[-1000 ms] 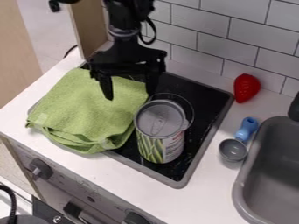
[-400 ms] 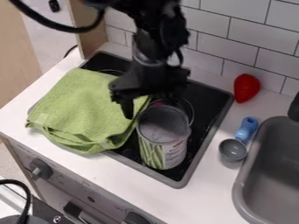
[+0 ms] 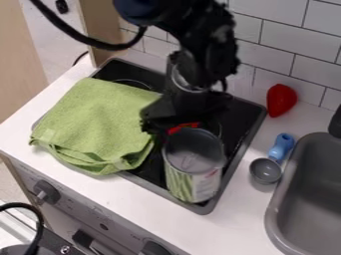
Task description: Move the silver can to the bottom right corner of the kitchen
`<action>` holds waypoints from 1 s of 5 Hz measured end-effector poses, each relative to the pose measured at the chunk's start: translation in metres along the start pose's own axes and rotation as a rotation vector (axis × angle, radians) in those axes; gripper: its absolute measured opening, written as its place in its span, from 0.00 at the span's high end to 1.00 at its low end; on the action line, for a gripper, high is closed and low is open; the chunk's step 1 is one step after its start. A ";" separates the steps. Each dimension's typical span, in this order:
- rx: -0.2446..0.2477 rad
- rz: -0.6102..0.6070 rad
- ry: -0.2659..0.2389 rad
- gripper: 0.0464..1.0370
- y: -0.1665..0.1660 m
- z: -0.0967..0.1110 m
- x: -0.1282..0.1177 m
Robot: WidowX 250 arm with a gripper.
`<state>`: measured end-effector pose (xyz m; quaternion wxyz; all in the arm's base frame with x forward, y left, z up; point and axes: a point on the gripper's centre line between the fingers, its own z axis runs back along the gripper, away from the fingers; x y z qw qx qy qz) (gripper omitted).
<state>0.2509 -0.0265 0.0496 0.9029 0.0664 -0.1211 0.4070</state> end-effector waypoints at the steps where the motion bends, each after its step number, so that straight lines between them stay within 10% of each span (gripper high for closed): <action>1: 0.009 0.039 -0.025 0.04 0.003 -0.001 -0.012; 5: -0.058 0.139 0.015 0.04 -0.012 0.025 -0.011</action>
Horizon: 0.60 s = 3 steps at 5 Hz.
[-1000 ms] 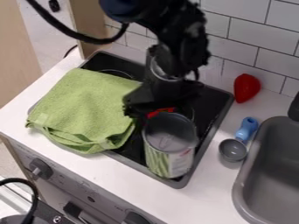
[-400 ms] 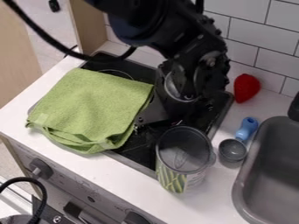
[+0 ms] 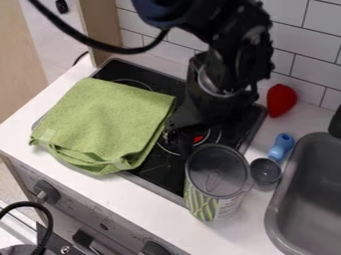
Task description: Move the silver can to the bottom right corner of the kitchen
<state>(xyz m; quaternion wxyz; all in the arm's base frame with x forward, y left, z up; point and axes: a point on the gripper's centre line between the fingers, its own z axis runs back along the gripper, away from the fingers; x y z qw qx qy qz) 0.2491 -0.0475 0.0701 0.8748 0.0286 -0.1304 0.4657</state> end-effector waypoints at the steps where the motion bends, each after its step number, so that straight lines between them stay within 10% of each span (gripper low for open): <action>1: -0.017 0.028 -0.007 0.04 0.001 0.006 0.012; 3: 0.070 -0.114 -0.059 0.04 0.018 -0.005 0.088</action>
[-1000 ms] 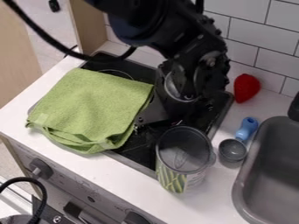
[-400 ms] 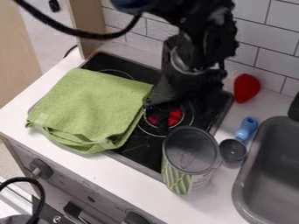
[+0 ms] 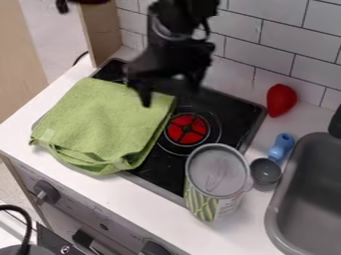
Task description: Move the silver can to the bottom right corner of the kitchen
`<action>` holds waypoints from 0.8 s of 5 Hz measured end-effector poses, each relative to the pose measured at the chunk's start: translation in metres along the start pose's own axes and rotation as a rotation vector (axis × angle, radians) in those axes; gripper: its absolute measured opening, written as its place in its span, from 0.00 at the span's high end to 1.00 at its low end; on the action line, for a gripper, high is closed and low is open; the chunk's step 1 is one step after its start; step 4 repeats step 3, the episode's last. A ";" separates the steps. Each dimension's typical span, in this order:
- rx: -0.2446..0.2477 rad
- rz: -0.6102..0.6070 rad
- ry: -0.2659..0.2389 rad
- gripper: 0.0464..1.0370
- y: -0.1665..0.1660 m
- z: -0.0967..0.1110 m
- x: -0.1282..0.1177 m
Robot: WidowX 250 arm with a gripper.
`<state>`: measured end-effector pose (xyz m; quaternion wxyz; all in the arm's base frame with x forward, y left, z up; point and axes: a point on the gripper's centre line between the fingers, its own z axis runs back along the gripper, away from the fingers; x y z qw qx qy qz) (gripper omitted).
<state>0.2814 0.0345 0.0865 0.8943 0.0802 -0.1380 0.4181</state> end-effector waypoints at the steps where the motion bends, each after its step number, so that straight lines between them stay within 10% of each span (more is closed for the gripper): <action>1: 0.002 -0.259 -0.042 0.04 0.010 -0.016 0.023; 3: -0.254 -0.690 -0.239 0.04 0.024 -0.044 0.069; 4: -0.254 -0.690 -0.239 0.04 0.024 -0.044 0.069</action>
